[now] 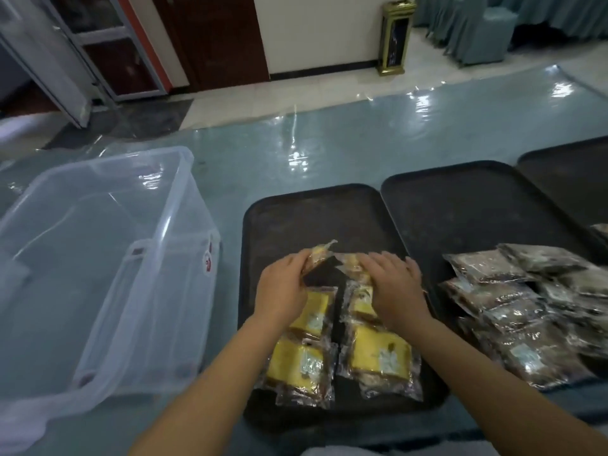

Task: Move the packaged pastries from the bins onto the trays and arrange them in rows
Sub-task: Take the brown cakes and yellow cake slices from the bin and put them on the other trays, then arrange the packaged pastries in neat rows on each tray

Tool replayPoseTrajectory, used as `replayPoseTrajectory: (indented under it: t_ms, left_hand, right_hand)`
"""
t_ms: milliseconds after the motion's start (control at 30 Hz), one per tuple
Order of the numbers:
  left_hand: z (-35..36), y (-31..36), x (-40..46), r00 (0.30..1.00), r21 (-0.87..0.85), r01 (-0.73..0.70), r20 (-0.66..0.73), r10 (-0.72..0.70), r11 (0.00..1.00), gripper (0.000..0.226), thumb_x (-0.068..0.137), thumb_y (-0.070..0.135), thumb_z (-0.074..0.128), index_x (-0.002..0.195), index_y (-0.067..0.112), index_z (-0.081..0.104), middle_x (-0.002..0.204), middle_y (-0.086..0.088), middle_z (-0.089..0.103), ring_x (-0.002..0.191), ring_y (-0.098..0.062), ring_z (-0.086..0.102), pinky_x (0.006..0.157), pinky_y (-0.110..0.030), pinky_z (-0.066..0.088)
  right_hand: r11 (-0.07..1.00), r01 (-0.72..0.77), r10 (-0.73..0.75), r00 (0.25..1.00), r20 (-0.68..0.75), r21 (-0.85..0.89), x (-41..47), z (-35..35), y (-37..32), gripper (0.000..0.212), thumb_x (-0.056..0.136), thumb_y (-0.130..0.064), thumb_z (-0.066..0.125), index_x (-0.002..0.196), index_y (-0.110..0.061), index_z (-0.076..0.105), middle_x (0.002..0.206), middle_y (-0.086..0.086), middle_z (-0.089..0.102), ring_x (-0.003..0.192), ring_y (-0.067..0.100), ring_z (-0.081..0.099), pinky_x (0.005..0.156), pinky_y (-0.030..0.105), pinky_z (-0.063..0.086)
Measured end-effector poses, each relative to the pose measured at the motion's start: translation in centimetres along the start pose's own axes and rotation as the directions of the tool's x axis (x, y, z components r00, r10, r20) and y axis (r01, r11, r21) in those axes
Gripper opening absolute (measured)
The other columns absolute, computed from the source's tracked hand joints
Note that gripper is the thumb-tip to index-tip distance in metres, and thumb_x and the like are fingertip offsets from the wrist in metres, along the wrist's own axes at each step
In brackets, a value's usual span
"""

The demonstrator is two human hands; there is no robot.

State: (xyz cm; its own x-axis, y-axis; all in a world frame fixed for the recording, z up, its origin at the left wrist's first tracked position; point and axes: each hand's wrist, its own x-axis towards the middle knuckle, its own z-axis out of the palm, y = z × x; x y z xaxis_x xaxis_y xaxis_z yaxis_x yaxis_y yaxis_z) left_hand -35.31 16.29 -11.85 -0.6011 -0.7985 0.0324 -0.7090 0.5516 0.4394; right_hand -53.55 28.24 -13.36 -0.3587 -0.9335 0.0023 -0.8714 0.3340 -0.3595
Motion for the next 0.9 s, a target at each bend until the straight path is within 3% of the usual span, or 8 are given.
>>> replayPoseTrajectory:
  t_ms: [100, 167, 233, 367, 533, 600, 700, 900]
  left_hand:
    - [3.9, -1.0, -0.9, 0.969, 0.151, 0.082, 0.221, -0.114, 0.985, 0.064, 0.093, 0.033, 0.055, 0.153, 0.028, 0.031, 0.158, -0.004, 0.035, 0.145, -0.027, 0.032, 0.120, -0.043, 0.025]
    - [5.6, -1.6, -2.2, 0.887, 0.192, 0.131, 0.416, -0.202, 0.973, 0.084, 0.091, 0.059, 0.051, 0.159, 0.034, 0.007, 0.167, 0.001, -0.001, 0.154, -0.025, -0.002, 0.124, -0.050, 0.004]
    - [6.1, -1.6, -2.8, 0.883, 0.158, 0.151, 0.423, -0.206, 0.976, 0.089, 0.090, 0.068, 0.046, 0.158, 0.037, -0.001, 0.166, 0.003, -0.014, 0.152, -0.023, -0.015, 0.123, -0.051, -0.004]
    - [5.2, -1.4, -2.9, 0.893, 0.137, 0.192, 0.386, -0.230, 0.972, 0.081, 0.092, 0.068, 0.045, 0.158, 0.039, 0.006, 0.167, 0.003, -0.007, 0.153, -0.024, -0.011, 0.122, -0.049, -0.005]
    - [3.6, -0.5, -4.2, 0.917, -0.062, 0.285, 0.309, -0.253, 0.957, 0.075, 0.092, 0.059, 0.055, 0.155, 0.039, 0.020, 0.167, 0.005, 0.001, 0.154, -0.022, -0.004, 0.124, -0.051, 0.004]
    - [2.8, 0.4, -5.9, 0.928, -0.244, 0.316, 0.281, -0.245, 0.917, 0.071, 0.090, 0.056, 0.060, 0.152, 0.044, 0.027, 0.166, 0.009, 0.012, 0.153, -0.019, 0.009, 0.122, -0.054, 0.018]
    - [2.0, 2.1, -8.6, 0.938, -0.466, 0.318, 0.280, -0.203, 0.826, 0.058, 0.091, 0.045, 0.065, 0.143, 0.048, 0.038, 0.157, 0.017, 0.030, 0.144, -0.009, 0.031, 0.115, -0.042, 0.036]
    - [1.6, 5.5, -11.0, 0.970, -0.422, 0.135, 0.240, -0.033, 0.897, 0.061, 0.094, 0.036, 0.064, 0.148, 0.041, 0.037, 0.157, 0.017, 0.027, 0.145, -0.006, 0.024, 0.119, -0.039, 0.029]
  right_hand:
    - [0.993, 0.049, -0.007, 0.935, 0.355, -0.108, 0.2, 4.3, 1.3, 0.074, 0.095, -0.060, 0.035, 0.156, -0.033, 0.004, 0.166, 0.000, 0.001, 0.152, 0.027, -0.006, 0.118, 0.058, -0.001]
    - [0.985, 0.091, -0.024, 0.915, 0.402, -0.149, -0.5, 6.1, 2.1, 0.089, 0.085, -0.081, 0.022, 0.155, -0.035, -0.011, 0.161, -0.002, -0.022, 0.147, 0.026, -0.025, 0.118, 0.058, -0.009]
    - [0.988, 0.089, -0.038, 0.935, 0.351, -0.130, -0.9, 6.7, 2.5, 0.089, 0.084, -0.083, 0.017, 0.154, -0.037, -0.014, 0.159, -0.004, -0.026, 0.145, 0.024, -0.029, 0.117, 0.056, -0.013]
    - [0.996, 0.056, -0.030, 0.935, 0.352, -0.063, -0.2, 6.1, 2.7, 0.082, 0.088, -0.079, 0.021, 0.156, -0.039, -0.003, 0.164, -0.006, -0.013, 0.149, 0.020, -0.021, 0.118, 0.055, -0.008]
    - [0.975, -0.047, -0.012, 0.964, 0.264, 0.216, -0.6, 2.3, 2.1, 0.065, 0.094, -0.064, 0.040, 0.151, -0.037, 0.027, 0.161, -0.007, 0.026, 0.151, 0.019, 0.009, 0.120, 0.052, 0.003]
    - [0.922, -0.100, 0.022, 0.978, 0.209, 0.373, -2.2, 0.8, 2.1, 0.057, 0.094, -0.056, 0.050, 0.146, -0.034, 0.040, 0.153, -0.006, 0.040, 0.144, 0.018, 0.030, 0.119, 0.050, 0.018]
    - [0.768, -0.199, 0.096, 0.976, 0.197, 0.608, -5.9, -0.3, 2.0, 0.047, 0.091, -0.049, 0.060, 0.136, -0.035, 0.053, 0.139, -0.009, 0.054, 0.117, 0.008, 0.053, 0.101, 0.038, 0.047]
    - [0.761, -0.319, 0.254, 0.948, 0.194, 0.565, -12.9, -2.1, 2.0, 0.038, 0.092, -0.042, 0.063, 0.128, -0.032, 0.060, 0.112, -0.019, 0.061, 0.105, 0.007, 0.055, 0.096, 0.030, 0.045]
